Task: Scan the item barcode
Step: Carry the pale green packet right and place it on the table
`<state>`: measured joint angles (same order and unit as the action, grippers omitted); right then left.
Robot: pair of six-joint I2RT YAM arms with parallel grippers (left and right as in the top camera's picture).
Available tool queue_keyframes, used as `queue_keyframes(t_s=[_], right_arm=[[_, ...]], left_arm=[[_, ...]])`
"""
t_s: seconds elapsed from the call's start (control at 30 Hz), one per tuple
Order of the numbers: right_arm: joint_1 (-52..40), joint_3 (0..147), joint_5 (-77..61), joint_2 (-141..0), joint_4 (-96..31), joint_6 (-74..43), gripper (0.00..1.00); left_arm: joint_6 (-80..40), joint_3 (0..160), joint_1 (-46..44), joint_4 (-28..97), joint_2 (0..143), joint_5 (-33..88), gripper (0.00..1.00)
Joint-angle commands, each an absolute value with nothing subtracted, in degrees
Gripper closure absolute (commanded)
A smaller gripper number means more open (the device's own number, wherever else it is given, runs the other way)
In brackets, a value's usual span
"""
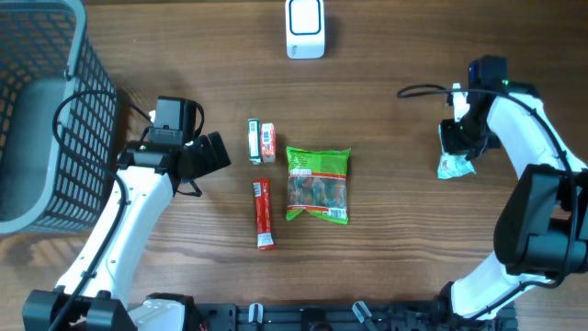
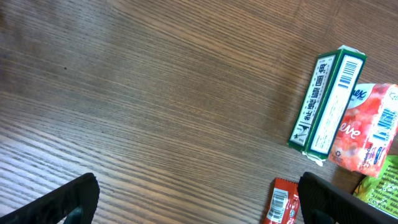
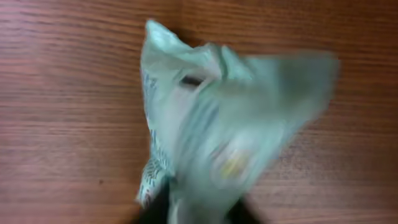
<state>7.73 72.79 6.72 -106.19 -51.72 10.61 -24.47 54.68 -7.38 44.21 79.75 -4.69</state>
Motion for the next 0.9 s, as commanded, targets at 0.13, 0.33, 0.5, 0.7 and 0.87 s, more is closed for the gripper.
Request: queue_keyframes(t_s=[0.13, 0.33, 0.5, 0.7, 0.87], right_arm=[[8.01, 72.53, 8.38, -106.28, -49.67, 11.79, 0.0], [7.79, 79.55, 8.08, -105.51, -54.52, 6.22, 0.0], [7.79, 80.25, -8.25, -104.79, -54.57, 1.91, 0.02], [7.79, 73.78, -8.1, -104.79, -48.69, 1.3, 0.96], [7.79, 65.14, -1.13, -104.79, -39.9, -0.8, 0.85]], left_arm=[[-24.18, 55.55, -7.18, 44.18, 79.11, -5.23, 0.0], [-24.18, 55.57, -7.18, 44.18, 79.11, -5.23, 0.0], [-24.18, 55.55, -7.18, 44.18, 79.11, -5.23, 0.0], [-24.18, 55.55, -7.18, 44.18, 79.11, -5.23, 0.0], [-24.18, 55.55, -7.18, 44.18, 79.11, -5.23, 0.0]])
